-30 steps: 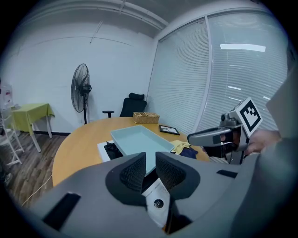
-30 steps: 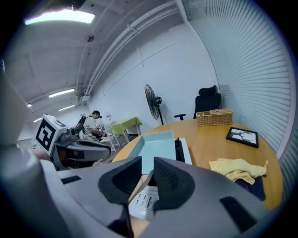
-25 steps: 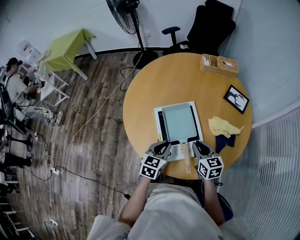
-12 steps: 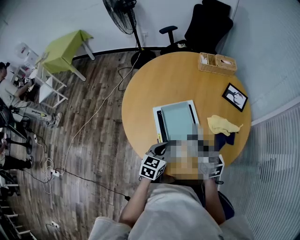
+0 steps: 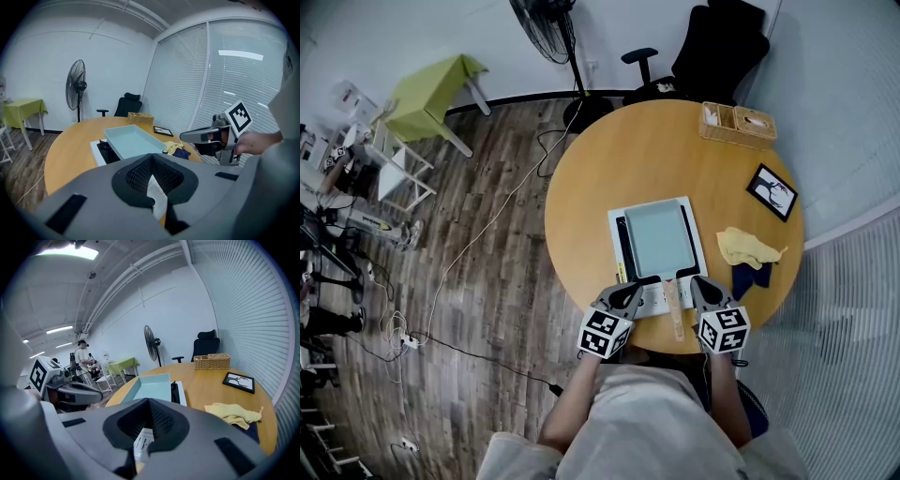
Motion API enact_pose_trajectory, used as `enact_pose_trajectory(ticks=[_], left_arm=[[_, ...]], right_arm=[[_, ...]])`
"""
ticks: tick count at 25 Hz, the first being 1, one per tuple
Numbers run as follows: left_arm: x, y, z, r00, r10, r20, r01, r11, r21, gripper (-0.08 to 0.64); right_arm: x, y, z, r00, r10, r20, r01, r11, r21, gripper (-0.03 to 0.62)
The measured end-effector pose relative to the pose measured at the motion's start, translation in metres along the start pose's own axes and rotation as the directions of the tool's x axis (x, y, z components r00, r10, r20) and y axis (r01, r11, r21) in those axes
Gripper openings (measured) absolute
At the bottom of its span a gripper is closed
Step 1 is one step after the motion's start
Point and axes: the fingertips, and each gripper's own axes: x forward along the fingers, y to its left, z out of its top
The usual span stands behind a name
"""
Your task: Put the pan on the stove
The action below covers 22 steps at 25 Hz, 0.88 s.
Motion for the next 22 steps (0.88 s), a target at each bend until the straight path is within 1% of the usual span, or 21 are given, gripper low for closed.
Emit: enact_pose_trajectory(ticks=[22], left_arm=[[-0.0077, -0.001, -0.0045, 1.0, -0.019, -0.008, 0.019, 1.0, 0.002, 0.028]], right_arm=[[-0.0024, 0.0035, -0.0014, 1.0, -0.012, 0.0, 0.012, 1.0, -0.008, 0.021]])
